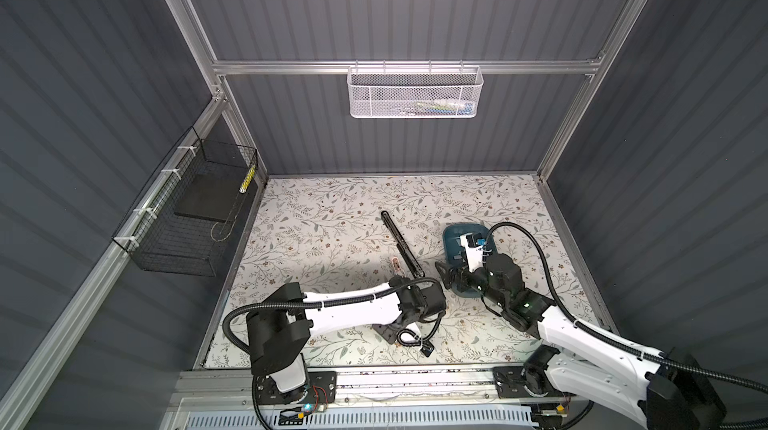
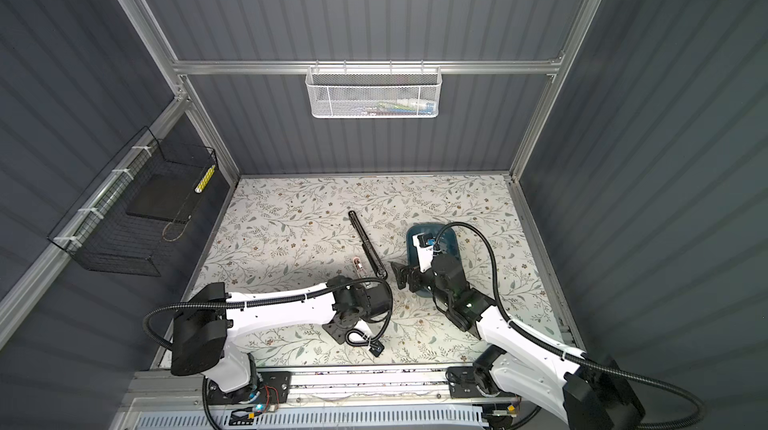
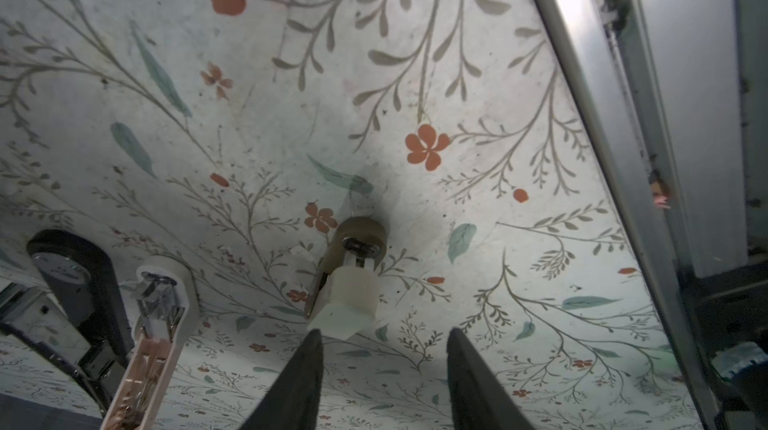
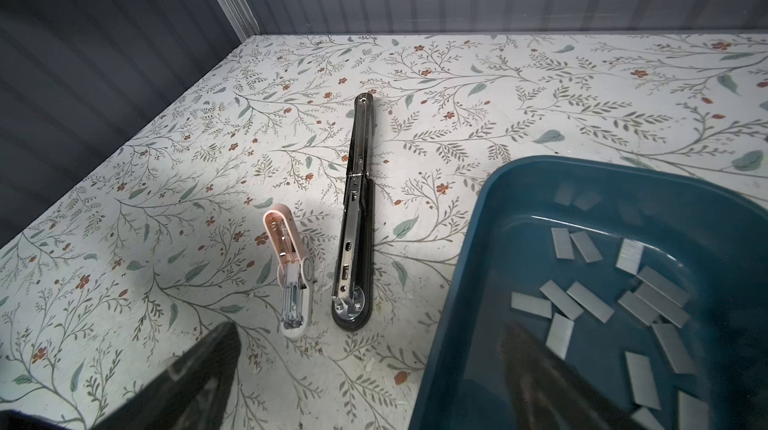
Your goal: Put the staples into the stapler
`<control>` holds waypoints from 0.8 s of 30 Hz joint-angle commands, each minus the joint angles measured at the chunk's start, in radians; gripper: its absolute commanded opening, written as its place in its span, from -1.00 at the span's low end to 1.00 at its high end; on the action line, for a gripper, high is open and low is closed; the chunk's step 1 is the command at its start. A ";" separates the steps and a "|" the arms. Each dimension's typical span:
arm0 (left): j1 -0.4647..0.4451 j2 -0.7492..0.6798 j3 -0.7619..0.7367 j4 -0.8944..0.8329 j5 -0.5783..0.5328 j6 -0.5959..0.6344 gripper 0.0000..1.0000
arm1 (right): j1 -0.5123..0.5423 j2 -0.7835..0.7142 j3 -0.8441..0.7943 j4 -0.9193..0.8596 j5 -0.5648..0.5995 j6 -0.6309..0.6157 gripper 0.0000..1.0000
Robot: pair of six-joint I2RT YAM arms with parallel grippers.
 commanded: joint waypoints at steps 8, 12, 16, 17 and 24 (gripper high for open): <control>-0.004 0.040 -0.002 -0.035 -0.068 0.053 0.01 | -0.010 -0.011 -0.011 0.011 -0.022 0.005 0.98; -0.004 0.075 0.015 -0.026 -0.100 0.052 0.01 | -0.011 -0.011 -0.012 0.008 -0.025 0.004 0.98; -0.004 0.112 0.028 -0.009 -0.131 0.047 0.02 | -0.013 -0.014 -0.013 0.005 -0.025 0.003 0.98; -0.004 0.120 0.031 -0.009 -0.136 0.046 0.01 | -0.014 -0.015 -0.013 0.005 -0.025 0.003 0.98; -0.004 0.148 0.061 -0.023 -0.149 0.037 -0.01 | -0.016 -0.019 -0.017 0.003 -0.031 0.002 0.98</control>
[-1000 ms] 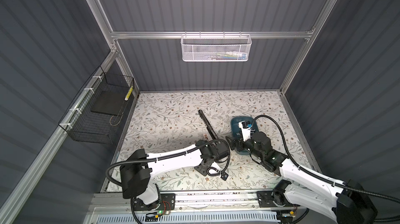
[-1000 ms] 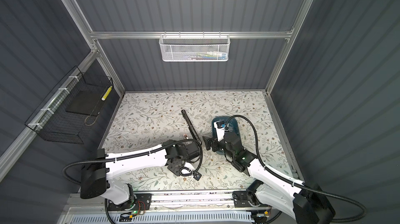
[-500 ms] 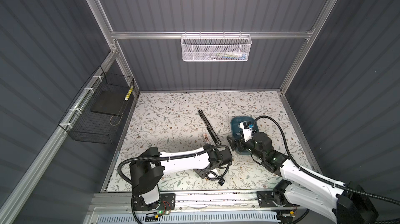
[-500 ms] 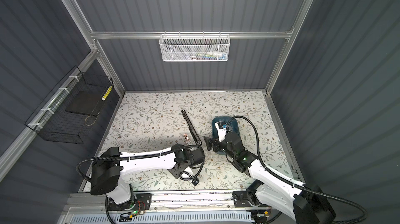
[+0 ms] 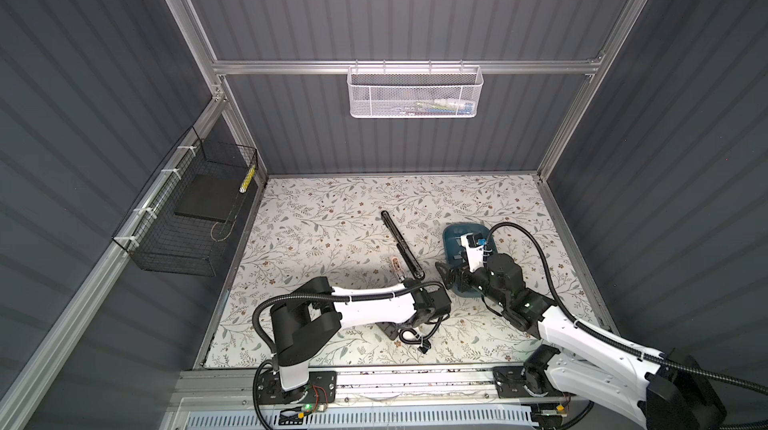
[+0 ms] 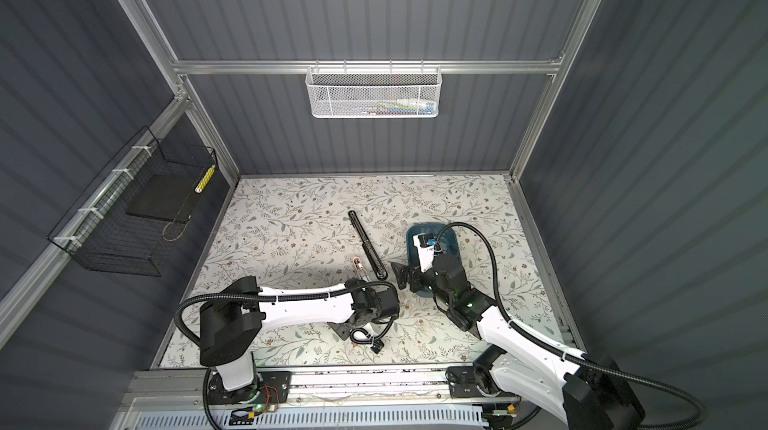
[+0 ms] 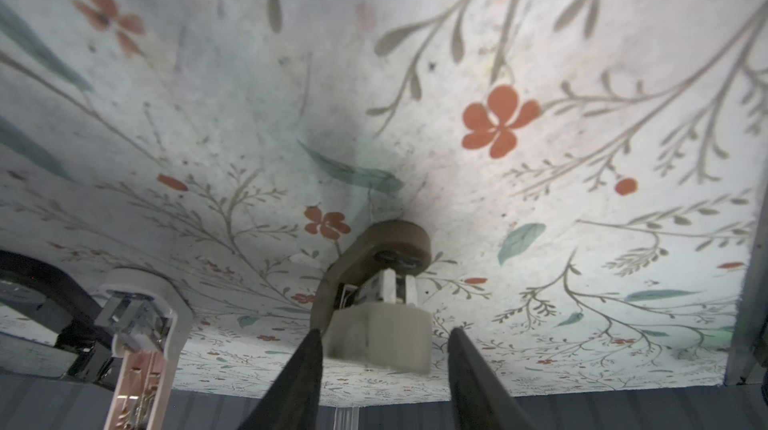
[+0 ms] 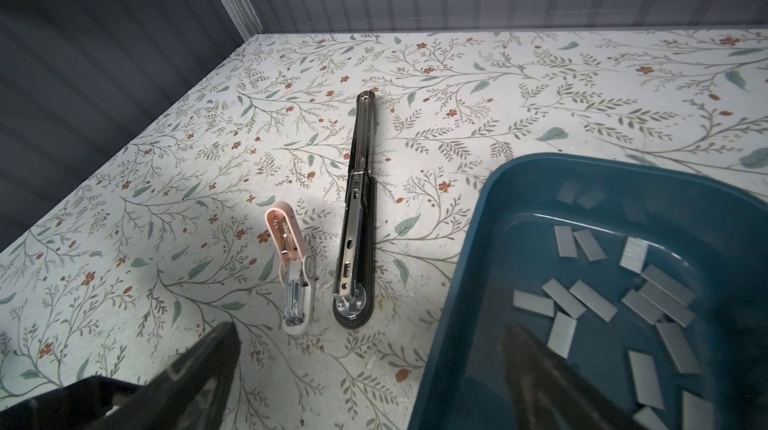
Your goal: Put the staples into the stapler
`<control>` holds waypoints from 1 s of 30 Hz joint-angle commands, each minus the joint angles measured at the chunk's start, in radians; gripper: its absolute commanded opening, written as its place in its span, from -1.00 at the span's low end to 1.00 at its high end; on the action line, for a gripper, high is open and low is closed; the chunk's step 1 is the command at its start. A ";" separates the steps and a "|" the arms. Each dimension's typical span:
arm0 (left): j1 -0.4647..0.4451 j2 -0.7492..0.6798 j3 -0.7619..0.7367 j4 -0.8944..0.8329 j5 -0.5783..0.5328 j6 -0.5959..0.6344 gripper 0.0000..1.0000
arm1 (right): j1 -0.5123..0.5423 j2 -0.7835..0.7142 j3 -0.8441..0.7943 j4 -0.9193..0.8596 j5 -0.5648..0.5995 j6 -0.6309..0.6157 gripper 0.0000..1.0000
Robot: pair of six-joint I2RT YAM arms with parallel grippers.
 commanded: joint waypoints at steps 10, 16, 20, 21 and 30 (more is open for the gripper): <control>-0.004 0.015 0.024 -0.031 -0.003 0.034 -0.11 | -0.008 -0.027 -0.017 -0.001 -0.012 0.003 0.98; -0.004 0.036 0.023 -0.029 -0.005 0.039 -0.11 | -0.010 -0.039 -0.023 -0.003 -0.012 0.003 0.98; -0.004 0.051 0.033 -0.034 -0.004 0.036 -0.14 | -0.009 -0.046 -0.028 -0.004 -0.011 0.003 0.97; -0.004 0.055 0.034 -0.040 -0.002 0.035 -0.19 | -0.011 -0.047 -0.027 -0.004 -0.012 0.002 0.98; -0.004 0.052 0.082 -0.062 -0.010 0.015 -0.85 | -0.016 -0.067 -0.042 0.001 0.048 0.022 0.98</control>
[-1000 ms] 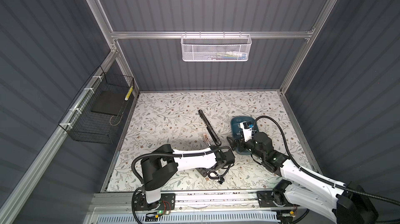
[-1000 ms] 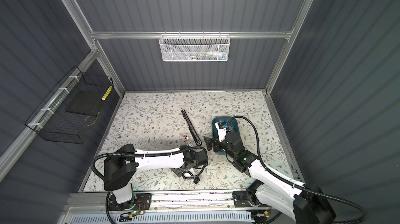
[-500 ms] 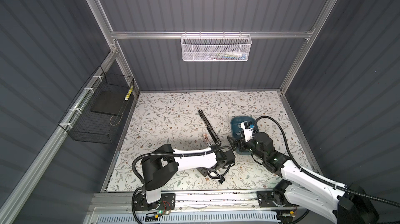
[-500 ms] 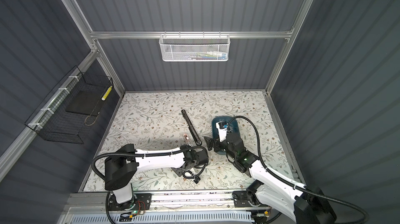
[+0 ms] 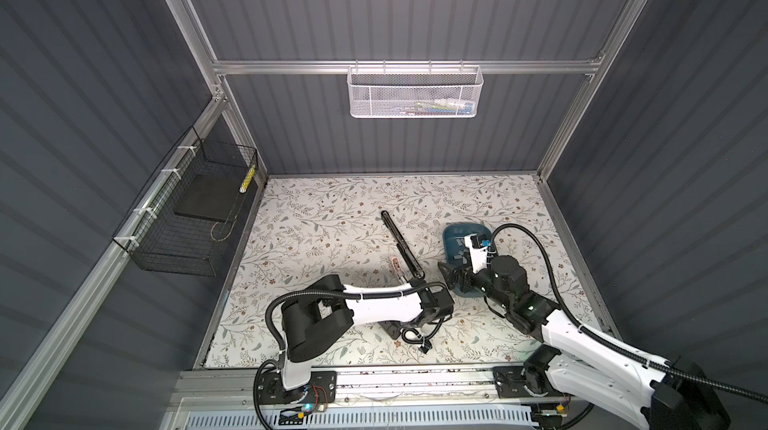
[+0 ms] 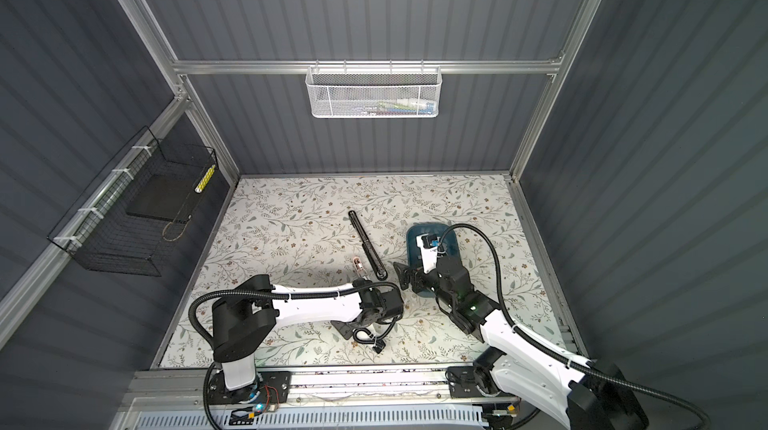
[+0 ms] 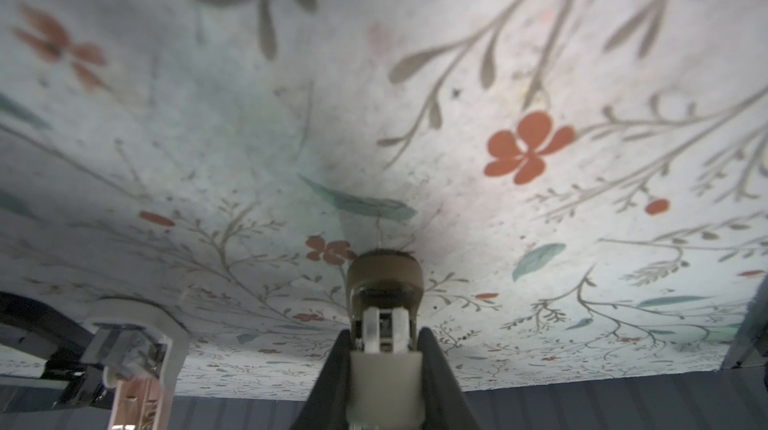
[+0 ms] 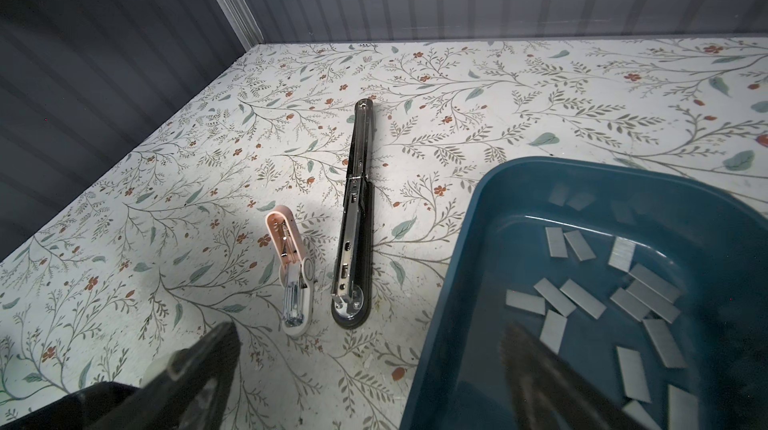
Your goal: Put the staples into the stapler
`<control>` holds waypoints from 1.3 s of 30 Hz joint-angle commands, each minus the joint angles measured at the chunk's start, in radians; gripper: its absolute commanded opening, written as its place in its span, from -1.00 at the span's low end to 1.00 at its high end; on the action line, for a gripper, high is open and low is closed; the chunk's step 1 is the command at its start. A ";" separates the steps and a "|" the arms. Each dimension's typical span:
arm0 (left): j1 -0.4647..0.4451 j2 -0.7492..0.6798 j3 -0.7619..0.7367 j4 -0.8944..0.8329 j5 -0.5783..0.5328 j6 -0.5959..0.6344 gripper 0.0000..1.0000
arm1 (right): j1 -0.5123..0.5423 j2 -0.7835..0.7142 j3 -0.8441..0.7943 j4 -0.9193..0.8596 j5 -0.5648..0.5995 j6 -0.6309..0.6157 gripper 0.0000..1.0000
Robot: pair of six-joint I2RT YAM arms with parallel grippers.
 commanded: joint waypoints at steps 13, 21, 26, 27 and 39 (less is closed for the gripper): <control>0.057 -0.326 0.016 0.224 -0.211 -0.086 -1.00 | -0.020 -0.094 -0.088 0.101 0.161 0.121 0.98; 0.160 -0.566 -0.071 0.386 -0.063 -0.144 -1.00 | -0.021 -0.034 -0.007 0.076 -0.040 0.205 0.98; 0.201 -0.663 -0.128 0.446 0.042 -0.164 -1.00 | 0.029 0.045 0.038 0.138 -0.105 0.234 0.86; 0.203 -0.673 -0.139 0.444 0.063 -0.157 -1.00 | 0.050 0.067 0.051 0.163 -0.111 0.239 0.82; 0.249 -0.874 -0.303 0.536 0.227 -0.179 -1.00 | 0.221 0.335 0.109 0.589 -0.182 0.419 0.45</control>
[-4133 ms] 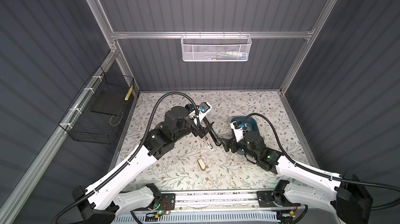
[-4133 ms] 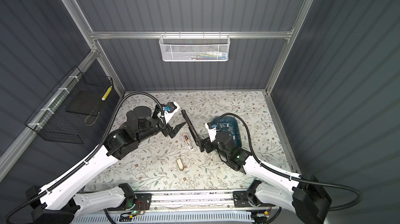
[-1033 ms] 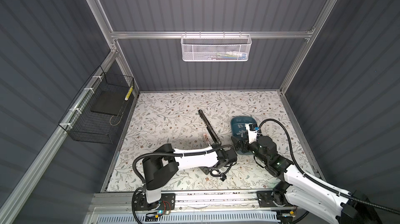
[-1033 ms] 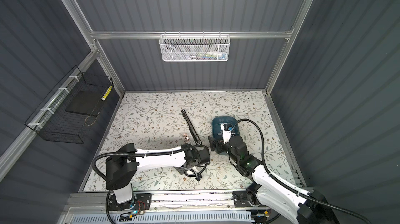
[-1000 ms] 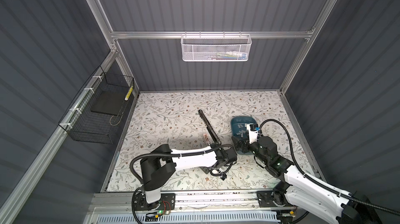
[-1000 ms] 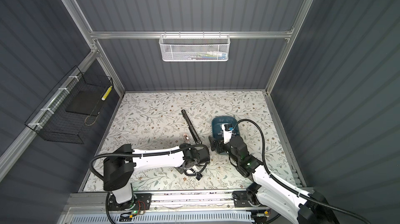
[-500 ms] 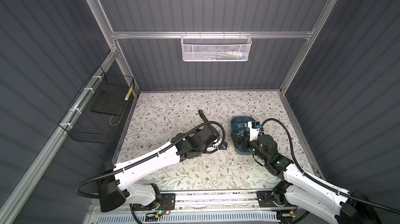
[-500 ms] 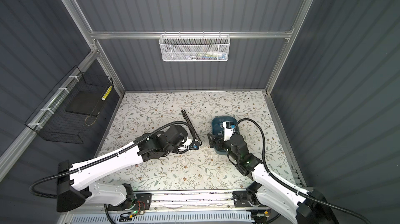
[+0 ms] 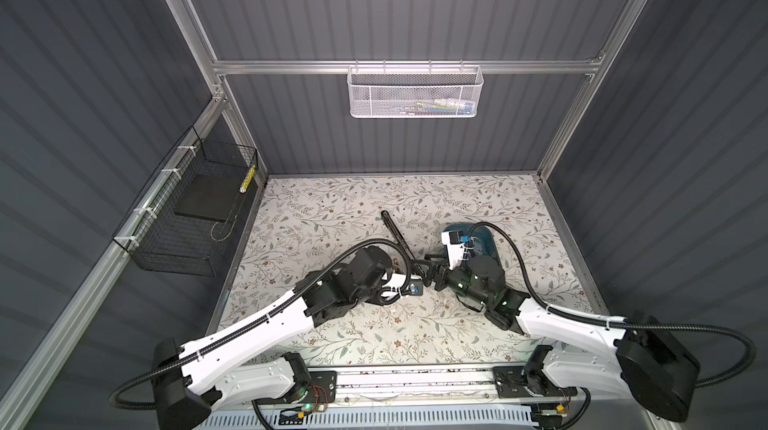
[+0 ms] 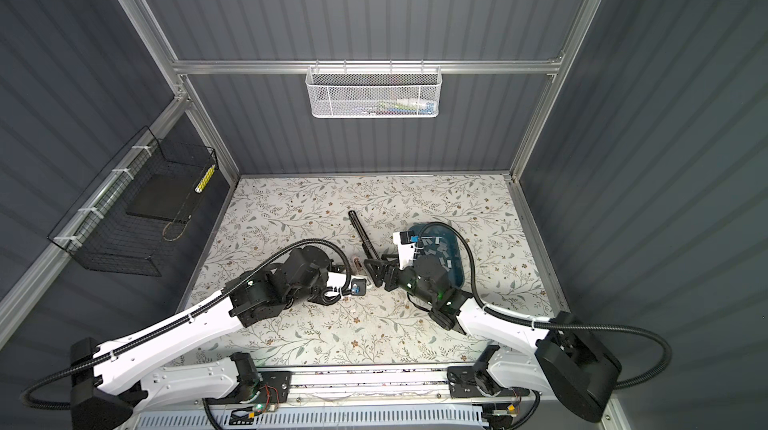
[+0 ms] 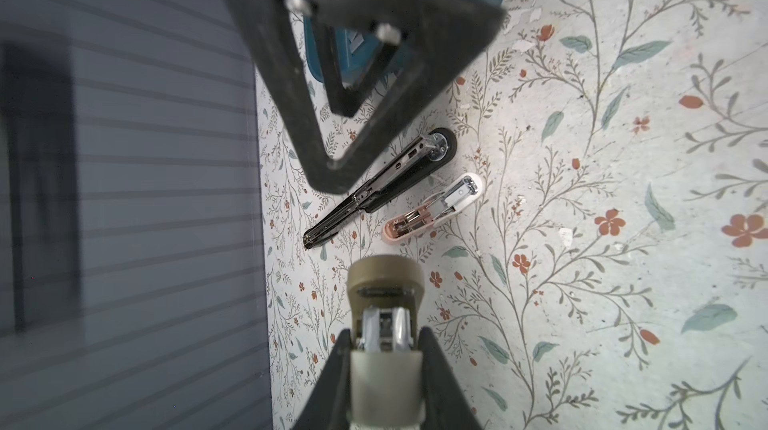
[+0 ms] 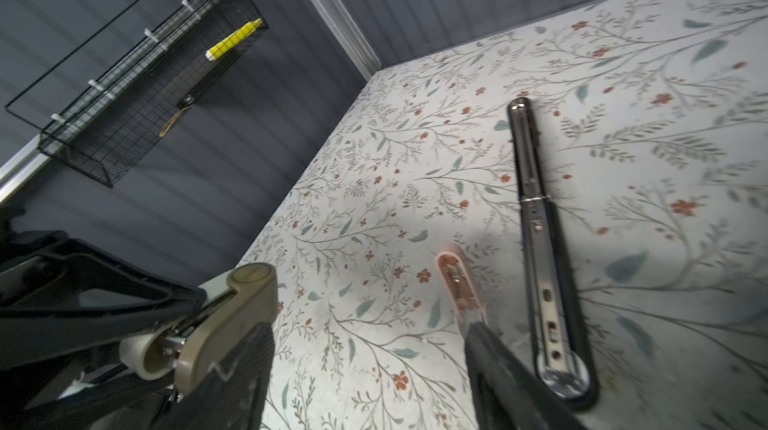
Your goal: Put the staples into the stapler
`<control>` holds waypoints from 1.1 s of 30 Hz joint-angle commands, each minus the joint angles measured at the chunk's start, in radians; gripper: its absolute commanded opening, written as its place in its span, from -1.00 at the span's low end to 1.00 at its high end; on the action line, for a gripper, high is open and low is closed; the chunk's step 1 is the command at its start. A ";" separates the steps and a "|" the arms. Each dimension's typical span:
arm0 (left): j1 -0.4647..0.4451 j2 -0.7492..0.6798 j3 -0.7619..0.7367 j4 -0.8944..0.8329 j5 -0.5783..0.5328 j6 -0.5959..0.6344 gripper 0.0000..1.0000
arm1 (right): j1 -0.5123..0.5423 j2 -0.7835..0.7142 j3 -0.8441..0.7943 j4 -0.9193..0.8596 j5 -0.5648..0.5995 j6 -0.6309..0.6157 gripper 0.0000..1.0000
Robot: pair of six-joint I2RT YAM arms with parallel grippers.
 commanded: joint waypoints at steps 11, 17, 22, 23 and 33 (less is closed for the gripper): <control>0.009 -0.073 -0.055 0.082 -0.006 -0.003 -1.00 | 0.048 0.132 0.035 0.366 -0.122 0.117 0.23; 0.009 -0.051 -0.048 0.094 -0.046 -0.013 -1.00 | 0.059 0.141 0.073 0.303 -0.133 0.094 0.23; 0.010 -0.054 -0.047 0.104 -0.077 -0.027 -1.00 | 0.071 0.167 0.128 0.215 -0.121 0.070 0.22; 0.010 -0.057 -0.048 0.105 -0.083 -0.030 -1.00 | 0.072 0.173 0.138 0.190 -0.104 0.065 0.22; 0.010 -0.097 -0.071 0.153 -0.150 -0.045 -1.00 | 0.075 0.221 0.178 0.139 -0.064 0.059 0.05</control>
